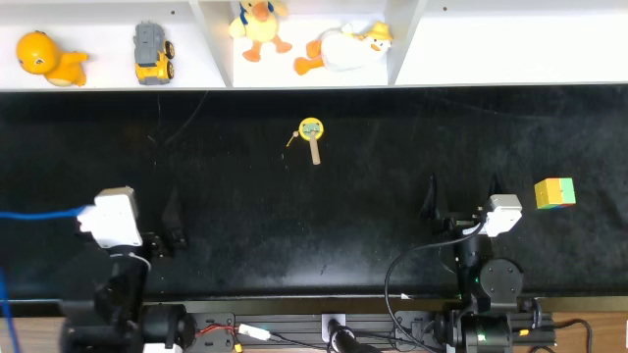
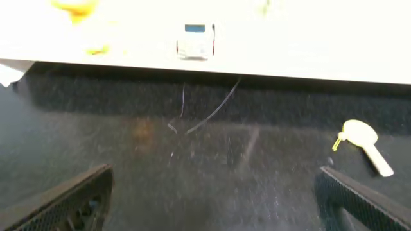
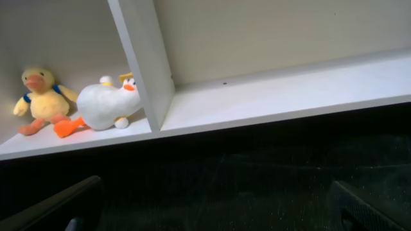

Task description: Store Toys

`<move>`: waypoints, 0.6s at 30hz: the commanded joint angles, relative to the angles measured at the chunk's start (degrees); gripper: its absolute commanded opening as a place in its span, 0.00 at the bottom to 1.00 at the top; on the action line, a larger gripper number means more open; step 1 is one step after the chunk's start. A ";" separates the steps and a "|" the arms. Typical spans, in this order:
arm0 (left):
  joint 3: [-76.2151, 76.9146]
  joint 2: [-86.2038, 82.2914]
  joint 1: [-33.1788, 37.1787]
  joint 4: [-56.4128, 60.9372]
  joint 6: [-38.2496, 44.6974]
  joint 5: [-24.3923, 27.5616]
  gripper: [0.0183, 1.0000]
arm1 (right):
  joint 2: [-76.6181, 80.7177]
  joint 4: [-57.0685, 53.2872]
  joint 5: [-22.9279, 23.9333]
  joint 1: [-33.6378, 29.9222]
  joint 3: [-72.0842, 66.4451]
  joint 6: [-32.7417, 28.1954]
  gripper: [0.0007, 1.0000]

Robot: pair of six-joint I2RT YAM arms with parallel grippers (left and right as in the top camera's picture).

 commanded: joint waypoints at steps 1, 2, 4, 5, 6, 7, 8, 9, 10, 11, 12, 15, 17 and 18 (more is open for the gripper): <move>-10.38 -5.11 0.76 7.93 -1.49 1.18 1.00 | -0.63 0.22 0.59 -0.11 -0.72 0.22 0.99; -12.35 -5.99 0.87 9.88 -2.67 1.27 1.00 | -0.63 0.22 0.59 -0.11 -0.72 0.22 1.00; -16.20 -7.78 0.92 13.46 -5.01 1.27 1.00 | -0.63 0.22 0.59 -0.11 -0.72 0.20 0.99; -17.73 -8.52 0.92 14.95 -5.68 1.33 1.00 | -0.63 0.22 0.59 -0.11 -0.72 0.22 1.00; -19.15 -9.22 0.92 16.22 -6.47 1.55 1.00 | -0.63 0.22 0.59 -0.11 -0.72 0.20 1.00; -20.65 -10.03 0.92 17.64 -6.51 2.01 1.00 | -0.63 0.22 0.59 -0.11 -0.72 0.20 1.00; -21.86 -10.73 0.92 18.71 -6.67 2.45 1.00 | -0.63 0.22 0.59 -0.11 -0.72 0.22 1.00; -23.12 -11.69 0.92 19.89 -6.67 2.82 1.00 | -0.63 0.22 0.59 -0.11 -0.72 0.22 1.00; -24.15 -12.55 0.92 20.70 -6.67 3.06 1.00 | -0.63 0.22 0.59 -0.11 -0.72 0.20 1.00; -25.18 -13.51 0.92 21.31 -6.67 3.21 1.00 | -0.63 0.22 0.59 -0.11 -0.72 0.20 1.00; -25.90 -14.32 0.92 21.66 -6.69 3.21 1.00 | -0.63 0.22 0.59 -0.11 -0.72 0.22 1.00; -27.32 -15.04 0.98 22.51 -7.89 3.21 1.00 | -0.63 0.22 0.59 -0.11 -0.72 0.20 1.00; -27.43 -15.04 0.96 23.02 -7.89 3.04 1.00 | -0.63 0.22 0.59 -0.11 -0.72 0.22 1.00; -27.43 -15.04 0.96 23.04 -7.89 2.86 1.00 | -0.63 0.22 0.59 -0.11 -0.72 0.22 1.00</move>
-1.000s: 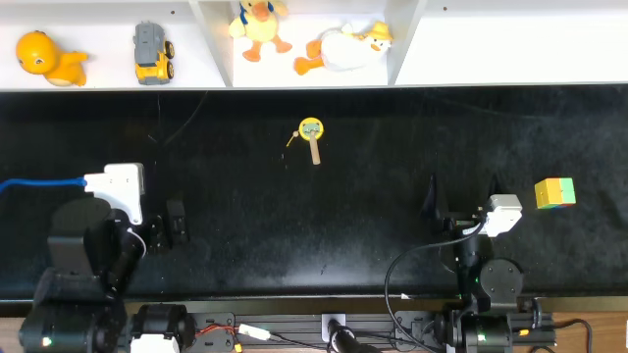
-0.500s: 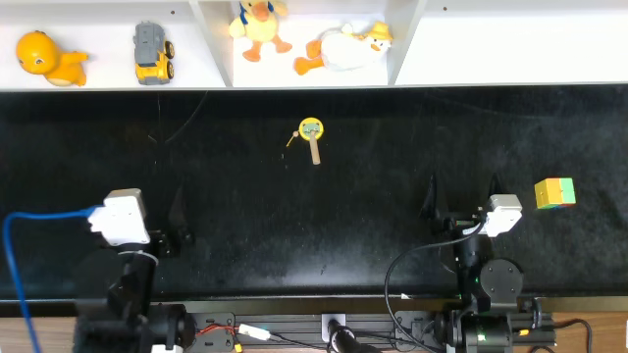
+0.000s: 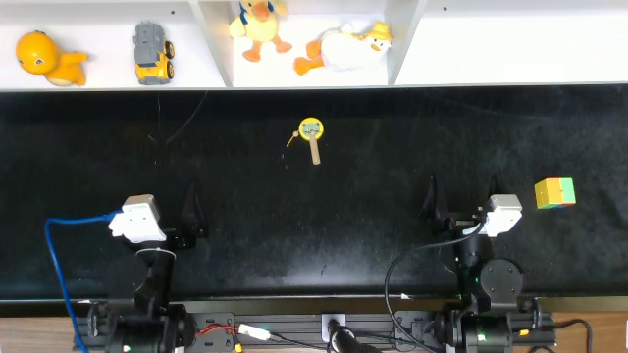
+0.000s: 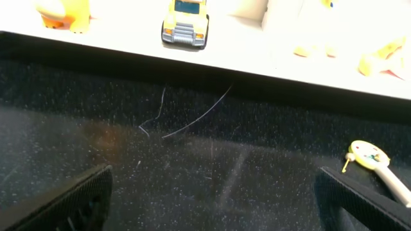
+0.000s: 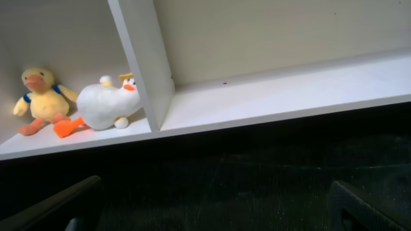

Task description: Store Toys

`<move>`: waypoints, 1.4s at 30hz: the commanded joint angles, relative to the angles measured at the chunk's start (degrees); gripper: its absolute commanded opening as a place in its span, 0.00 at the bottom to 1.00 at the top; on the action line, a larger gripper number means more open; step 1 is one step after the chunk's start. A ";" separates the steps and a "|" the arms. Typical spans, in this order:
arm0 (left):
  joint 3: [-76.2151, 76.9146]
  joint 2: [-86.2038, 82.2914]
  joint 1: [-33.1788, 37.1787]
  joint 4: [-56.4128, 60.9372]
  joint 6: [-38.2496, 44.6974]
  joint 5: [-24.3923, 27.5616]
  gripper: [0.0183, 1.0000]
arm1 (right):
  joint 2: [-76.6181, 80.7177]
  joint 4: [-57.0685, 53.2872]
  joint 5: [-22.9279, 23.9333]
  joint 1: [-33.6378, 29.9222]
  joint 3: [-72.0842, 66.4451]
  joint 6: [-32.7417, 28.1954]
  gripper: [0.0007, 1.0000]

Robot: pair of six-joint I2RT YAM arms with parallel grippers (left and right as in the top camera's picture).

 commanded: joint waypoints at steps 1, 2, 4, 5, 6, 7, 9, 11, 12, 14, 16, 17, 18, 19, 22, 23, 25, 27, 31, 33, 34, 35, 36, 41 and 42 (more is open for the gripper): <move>-0.72 -0.83 0.59 0.68 -1.60 0.31 1.00 | -0.63 0.20 0.59 -0.11 -0.72 0.20 1.00; -0.72 -0.83 0.59 0.68 -1.55 0.31 1.00 | -0.63 0.20 0.59 -0.11 -0.72 0.20 1.00; -0.72 -0.83 0.59 0.70 -1.51 0.33 1.00 | -0.63 0.20 0.59 -0.11 -0.72 0.22 1.00; -0.72 -0.83 0.59 0.83 -1.55 0.33 1.00 | -0.63 0.20 0.59 -0.11 -0.72 0.22 0.99; -0.90 -0.83 0.59 1.36 -1.60 0.33 1.00 | -0.63 0.20 0.59 -0.11 -0.72 0.22 1.00; -1.29 -0.83 0.59 2.69 -1.60 0.33 1.00 | -0.63 0.20 0.59 -0.11 -0.72 0.22 1.00; -2.82 -0.83 0.59 7.08 -1.64 0.39 1.00 | -0.63 0.20 0.59 -0.11 -0.72 0.22 1.00; -4.74 -0.83 0.59 11.61 -1.95 0.59 1.00 | -0.63 0.20 0.59 -0.11 -0.72 0.22 1.00; -5.62 -0.83 0.59 13.14 -2.80 0.59 1.00 | -0.63 0.20 0.59 -0.11 -0.72 0.22 1.00; -5.46 -0.83 0.59 12.81 -3.32 0.59 1.00 | -0.63 0.20 0.59 -0.11 -0.72 0.22 1.00; -5.46 -0.83 0.59 12.76 -3.26 0.61 1.00 | -0.63 0.20 0.59 -0.11 -0.72 0.22 1.00; -5.46 -0.83 0.57 12.76 -3.19 0.61 1.00 | -0.63 0.20 0.59 -0.11 -0.72 0.22 1.00; -5.46 -0.83 0.57 12.76 -3.13 0.85 1.00 | -0.63 0.20 0.59 -0.11 -0.72 0.20 1.00; -5.46 -0.83 0.57 12.79 -3.13 0.98 1.00 | -0.63 0.20 0.59 -0.11 -0.72 0.22 1.00; -5.44 -0.83 0.59 12.79 -3.13 0.98 1.00 | -0.63 0.20 0.59 -0.11 -0.72 0.22 1.00; -5.46 -0.83 0.59 12.79 -3.13 0.96 1.00 | -0.63 0.20 0.59 -0.11 -0.72 0.22 0.99; -5.44 -0.81 0.59 12.79 -3.13 0.98 1.00 | -0.63 0.20 0.59 -0.11 -0.72 0.20 0.99; -5.46 -0.81 0.59 12.81 -3.13 0.98 1.00 | -0.63 0.20 0.59 -0.11 -0.72 0.22 0.99; -5.44 -0.81 0.59 12.81 -3.13 0.98 1.00 | -0.63 0.20 0.59 -0.11 -0.72 0.20 1.00; -5.46 -0.81 0.59 12.81 -3.13 0.98 1.00 | -0.63 0.20 0.59 -0.11 -0.72 0.20 1.00; -5.44 -0.81 0.59 12.79 -3.13 0.98 1.00 | -0.63 0.20 0.59 -0.11 -0.72 0.22 0.99; -5.44 -0.81 0.59 12.81 -3.13 0.98 1.00 | -0.63 0.20 0.59 -0.11 -0.72 0.22 1.00; -5.44 -0.81 0.59 12.81 -3.13 0.98 1.00 | -0.63 0.20 0.59 -0.11 -0.72 0.22 1.00; -5.44 -0.81 0.59 12.81 -3.13 0.98 1.00 | -0.63 0.20 0.59 -0.11 -0.72 0.20 0.99; -5.44 -0.81 0.59 12.81 -3.10 0.98 1.00 | -0.63 0.20 0.59 -0.11 -0.72 0.22 1.00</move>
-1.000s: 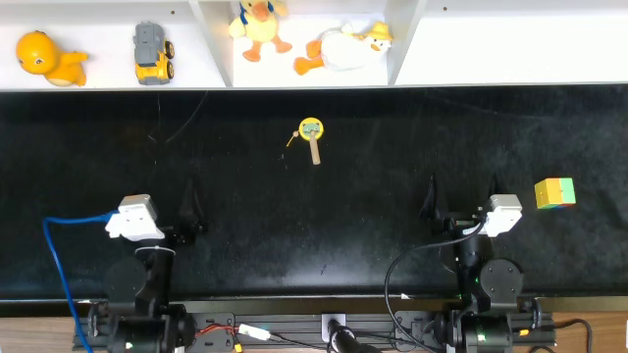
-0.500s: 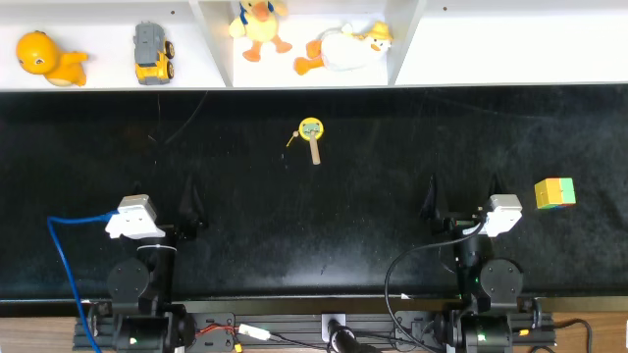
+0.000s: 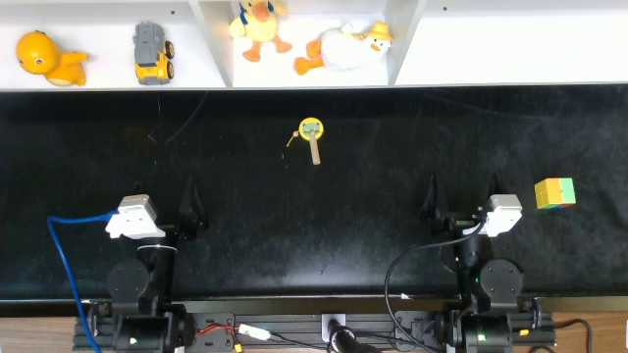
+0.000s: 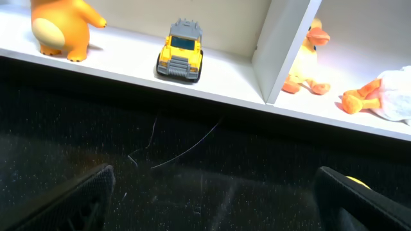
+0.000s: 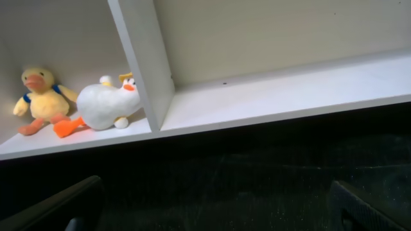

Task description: Store Toys

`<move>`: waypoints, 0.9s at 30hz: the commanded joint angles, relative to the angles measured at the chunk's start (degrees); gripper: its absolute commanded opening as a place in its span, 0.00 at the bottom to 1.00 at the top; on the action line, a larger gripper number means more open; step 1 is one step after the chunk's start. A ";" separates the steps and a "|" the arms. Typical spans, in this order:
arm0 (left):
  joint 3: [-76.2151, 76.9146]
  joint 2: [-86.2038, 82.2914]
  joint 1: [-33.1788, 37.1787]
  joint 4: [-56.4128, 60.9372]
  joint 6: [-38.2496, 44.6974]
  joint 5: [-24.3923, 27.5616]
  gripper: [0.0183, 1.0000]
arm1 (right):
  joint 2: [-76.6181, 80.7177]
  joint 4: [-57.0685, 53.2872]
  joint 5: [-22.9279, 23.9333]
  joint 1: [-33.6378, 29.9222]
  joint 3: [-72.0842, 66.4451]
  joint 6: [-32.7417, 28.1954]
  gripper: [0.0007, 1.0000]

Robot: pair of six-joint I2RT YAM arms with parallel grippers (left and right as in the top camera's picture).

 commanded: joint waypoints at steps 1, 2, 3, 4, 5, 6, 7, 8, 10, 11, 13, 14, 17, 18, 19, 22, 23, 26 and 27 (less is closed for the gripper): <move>-0.52 -0.59 0.59 0.31 -0.59 0.76 1.00 | -0.63 0.20 0.57 -0.11 -0.72 0.22 1.00; -0.52 -0.59 0.59 0.28 -0.59 0.76 1.00 | -0.63 0.20 0.57 -0.11 -0.72 0.22 1.00; -0.52 -0.59 0.59 0.31 -0.57 0.76 1.00 | -0.63 0.20 0.57 -0.11 -0.72 0.22 1.00; -0.52 -0.59 0.59 0.31 -0.57 0.76 1.00 | -0.63 0.20 0.57 -0.11 -0.72 0.20 1.00; -0.52 -0.59 0.59 0.28 -0.57 0.74 1.00 | -0.63 0.20 0.57 -0.11 -0.72 0.20 1.00; -0.52 -0.59 0.59 0.31 -0.59 0.76 1.00 | -0.63 0.20 0.57 -0.11 -0.72 0.22 0.99; -0.52 -0.59 0.59 0.31 -0.59 0.76 1.00 | -0.63 0.20 0.57 -0.11 -0.72 0.22 0.99; -0.52 -0.59 0.59 0.31 -0.59 0.76 1.00 | -0.63 0.20 0.57 -0.11 -0.72 0.22 1.00; -0.52 -0.59 0.59 0.31 -0.57 0.76 1.00 | -0.63 0.20 0.57 -0.11 -0.72 0.22 0.99; -0.52 -0.59 0.59 0.31 -0.57 0.76 1.00 | -0.63 0.20 0.57 -0.11 -0.72 0.20 1.00; -0.52 -0.59 0.59 0.28 -0.57 0.76 1.00 | -0.63 0.20 0.57 -0.11 -0.72 0.22 1.00; -0.52 -0.59 0.59 0.31 -0.59 0.76 1.00 | -0.63 0.20 0.57 -0.11 -0.72 0.22 1.00; -0.52 -0.59 0.59 0.31 -0.59 0.76 1.00 | -0.63 0.22 0.55 -0.11 -0.72 0.22 1.00; -0.52 -0.59 0.59 0.31 -0.59 0.76 1.00 | -0.63 0.24 0.20 -0.11 -0.72 0.26 1.00; -0.52 -0.59 0.59 0.28 -0.57 0.76 1.00 | -0.63 0.28 -1.29 -0.09 -0.72 0.37 0.99; -0.55 -0.59 0.59 0.31 -0.59 0.76 1.00 | -0.63 0.85 -6.93 -0.09 -0.72 5.60 0.99; -0.52 -0.59 0.59 0.31 -0.57 0.76 1.00 | -0.63 1.03 -9.27 -0.09 -0.72 9.55 1.00; -0.55 -0.59 0.59 0.31 -0.59 0.76 1.00 | -0.63 1.55 -15.50 -0.09 -0.72 24.39 0.99; -0.52 -0.59 0.59 0.28 -0.59 0.76 1.00 | -0.63 1.66 -17.77 -0.09 -0.72 28.72 0.99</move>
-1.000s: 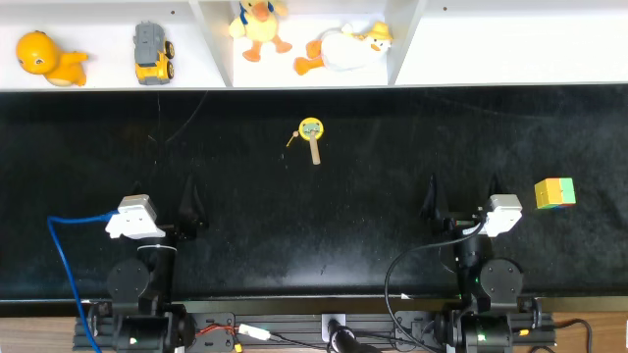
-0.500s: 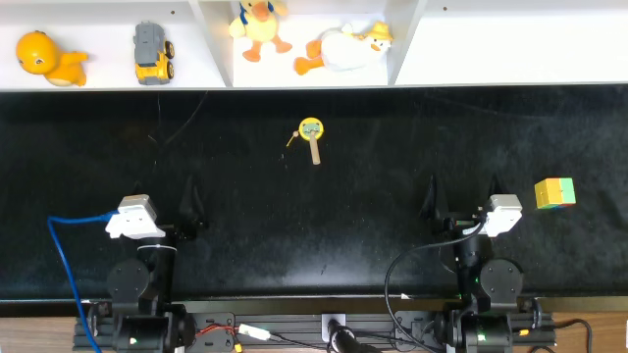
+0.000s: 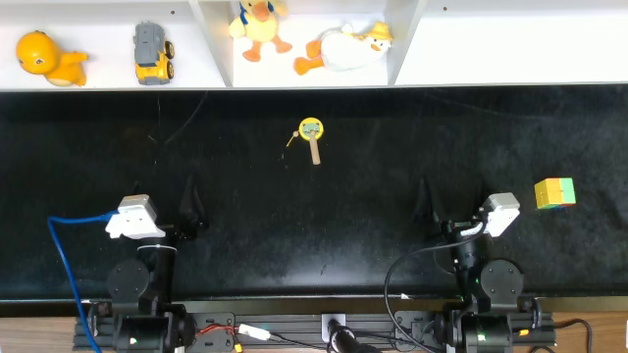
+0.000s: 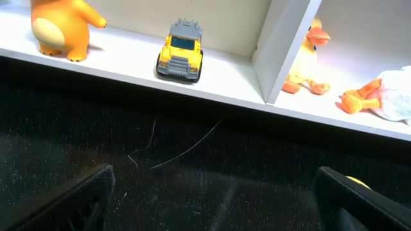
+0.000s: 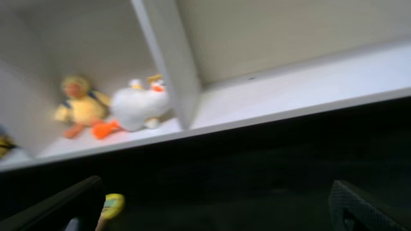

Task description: Store Toys

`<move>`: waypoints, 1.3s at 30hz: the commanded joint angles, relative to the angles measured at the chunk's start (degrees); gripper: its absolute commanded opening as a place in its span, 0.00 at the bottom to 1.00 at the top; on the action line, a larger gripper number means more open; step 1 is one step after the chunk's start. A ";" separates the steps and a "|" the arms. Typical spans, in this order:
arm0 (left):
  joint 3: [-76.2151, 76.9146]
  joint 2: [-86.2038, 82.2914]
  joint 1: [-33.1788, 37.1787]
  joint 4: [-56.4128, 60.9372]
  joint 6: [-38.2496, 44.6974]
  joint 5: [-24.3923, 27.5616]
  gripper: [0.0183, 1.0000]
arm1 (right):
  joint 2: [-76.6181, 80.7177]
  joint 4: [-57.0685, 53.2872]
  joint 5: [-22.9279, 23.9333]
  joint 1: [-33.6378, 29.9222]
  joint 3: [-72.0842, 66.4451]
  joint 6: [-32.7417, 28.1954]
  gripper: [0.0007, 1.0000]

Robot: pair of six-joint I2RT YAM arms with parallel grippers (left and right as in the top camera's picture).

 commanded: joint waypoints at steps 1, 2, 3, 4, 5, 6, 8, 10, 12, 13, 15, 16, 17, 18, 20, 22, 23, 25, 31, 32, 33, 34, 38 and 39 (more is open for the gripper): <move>-0.52 -0.59 0.59 0.28 -0.59 0.76 1.00 | -0.63 1.05 -11.85 -0.09 -0.72 21.88 1.00; -0.52 -0.59 0.59 0.28 -0.59 0.76 1.00 | -0.63 1.14 -13.42 -0.09 -0.72 24.17 1.00; -0.52 -0.59 0.59 0.28 -0.57 0.76 1.00 | -0.63 1.16 -13.94 -0.09 -0.72 25.11 1.00; -0.52 -0.59 0.59 0.28 -0.59 0.76 1.00 | -0.63 1.22 -13.97 -0.09 -0.72 25.68 1.00; -0.52 -0.59 0.59 0.28 -0.59 0.76 1.00 | -0.63 1.25 -13.99 -0.09 -0.72 27.17 1.00; -0.52 -0.59 0.59 0.28 -0.57 0.76 1.00 | -0.63 1.22 -14.05 -0.09 -0.72 28.50 1.00; -0.52 -0.59 0.59 0.28 -0.59 0.74 1.00 | -0.63 1.36 -15.54 -0.09 -0.72 29.51 1.00; -0.52 -0.59 0.59 0.26 -0.57 0.76 1.00 | -0.63 1.40 -16.87 -0.09 -0.72 27.96 1.00; -0.52 -0.59 0.59 0.28 -0.59 0.76 1.00 | -0.59 1.44 -19.10 -0.09 -0.70 23.17 1.00; -0.55 -0.59 0.59 0.28 -0.59 0.76 1.00 | -0.52 1.40 -20.11 -0.09 -0.61 21.24 1.00; -0.52 -0.59 0.59 0.28 -0.59 0.76 1.00 | -0.28 1.42 -21.46 -0.09 0.13 20.46 1.00; -0.52 -0.59 0.59 0.28 -0.57 0.76 1.00 | 0.13 1.33 -21.75 -0.09 1.01 20.04 1.00; -0.52 -0.59 0.59 0.28 -0.57 0.76 1.00 | 0.72 1.18 -21.77 -0.09 1.97 19.23 1.00; -0.52 -0.59 0.59 0.28 -0.57 0.76 1.00 | 1.79 0.96 -21.75 -0.09 3.28 17.97 1.00; -0.52 -0.59 0.59 0.28 -0.59 0.76 1.00 | 5.27 -0.37 -21.29 -0.11 6.47 14.60 1.00; -0.52 -0.59 0.59 0.28 -0.59 0.76 1.00 | 10.23 -2.67 -21.16 -0.11 10.12 10.88 1.00; -0.52 -0.59 0.59 0.28 -0.59 0.76 1.00 | 12.96 -3.45 -21.16 -0.09 11.91 9.29 1.00; -0.52 -0.59 0.59 0.28 -0.57 0.76 1.00 | 20.02 -4.61 -22.14 -0.04 16.37 5.51 1.00; -0.52 -0.59 0.59 0.28 -0.57 0.76 1.00 | 40.89 -12.39 -24.57 0.02 32.52 -7.02 1.00; -0.52 -0.59 0.59 0.28 -0.59 0.76 1.00 | 44.15 -14.38 -24.52 0.02 35.36 -9.35 1.00; -0.52 -0.59 0.59 0.28 -0.59 0.76 1.00 | 46.80 -15.87 -24.44 0.02 37.64 -11.17 1.00; -0.52 -0.59 0.59 0.28 -0.59 0.76 1.00 | 49.86 -17.46 -24.37 0.02 40.22 -12.81 1.00; -0.55 -0.59 0.59 0.28 -0.59 0.76 1.00 | 60.28 -21.92 -24.20 1.88 48.41 -17.73 1.00; -0.52 -0.59 0.59 0.26 -0.57 0.76 1.00 | 62.79 -22.80 -23.28 3.15 50.29 -18.40 1.00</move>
